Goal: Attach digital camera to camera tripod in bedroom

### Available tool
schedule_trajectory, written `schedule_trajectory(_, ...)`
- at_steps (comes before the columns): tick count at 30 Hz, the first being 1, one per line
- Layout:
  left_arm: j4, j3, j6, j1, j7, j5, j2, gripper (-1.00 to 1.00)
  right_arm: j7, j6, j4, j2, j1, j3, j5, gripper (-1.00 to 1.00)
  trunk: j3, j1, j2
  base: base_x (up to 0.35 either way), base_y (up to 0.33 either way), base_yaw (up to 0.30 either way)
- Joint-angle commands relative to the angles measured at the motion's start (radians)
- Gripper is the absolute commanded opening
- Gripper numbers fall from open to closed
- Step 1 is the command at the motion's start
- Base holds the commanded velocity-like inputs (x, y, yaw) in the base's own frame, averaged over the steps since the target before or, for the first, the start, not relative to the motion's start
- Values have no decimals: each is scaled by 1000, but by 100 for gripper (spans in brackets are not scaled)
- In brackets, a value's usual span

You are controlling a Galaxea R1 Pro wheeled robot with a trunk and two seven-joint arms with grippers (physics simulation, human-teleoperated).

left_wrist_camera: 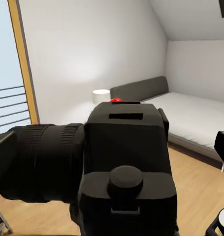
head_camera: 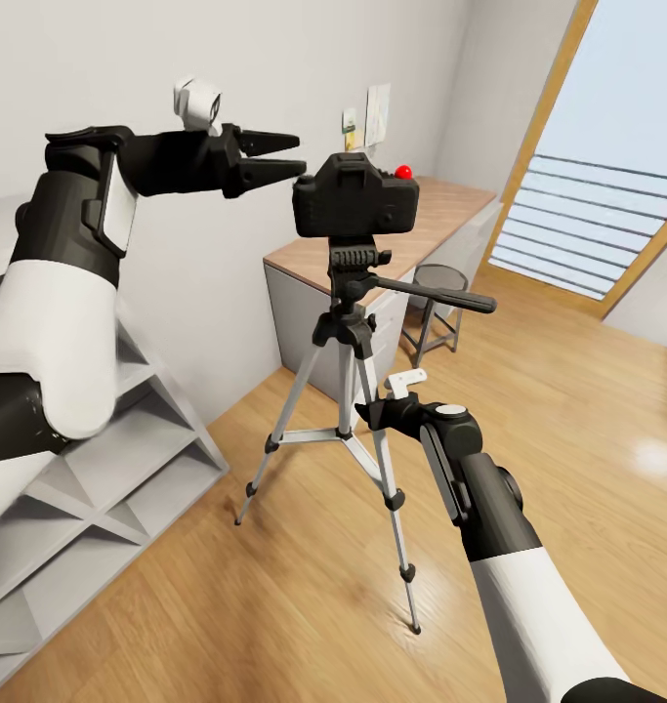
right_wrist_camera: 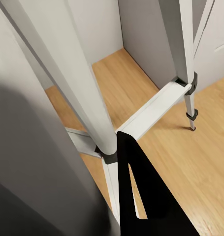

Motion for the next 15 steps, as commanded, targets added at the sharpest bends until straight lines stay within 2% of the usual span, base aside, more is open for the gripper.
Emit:
schedule_trajectory(1, 1, 4, 12, -1, 0, -1, 5, 100, 8, 5, 52, 0, 0, 0, 14, -100, -2, 1, -1, 0, 0, 0)
schedule_trajectory(3, 2, 13, 14, 0, 12, 0, 14, 100, 8, 5, 52, 0, 0, 0, 14, -100, -2, 1, -1, 0, 0, 0)
schedule_trajectory(5, 4, 39, 15, 1, 33, 1, 26, 100, 8, 5, 52, 0, 0, 0, 14, -100, -2, 1, -1, 0, 0, 0)
schedule_trajectory(10, 8, 99, 18, 2, 54, 2, 36, 100, 7, 5, 52, 0, 0, 0, 15, -100, -2, 1, -1, 0, 0, 0)
schedule_trajectory(15, 16, 121, 21, 3, 60, 2, 39, 100, 7, 4, 52, 0, 0, 0, 16, -100, -2, 1, -1, 0, 0, 0)
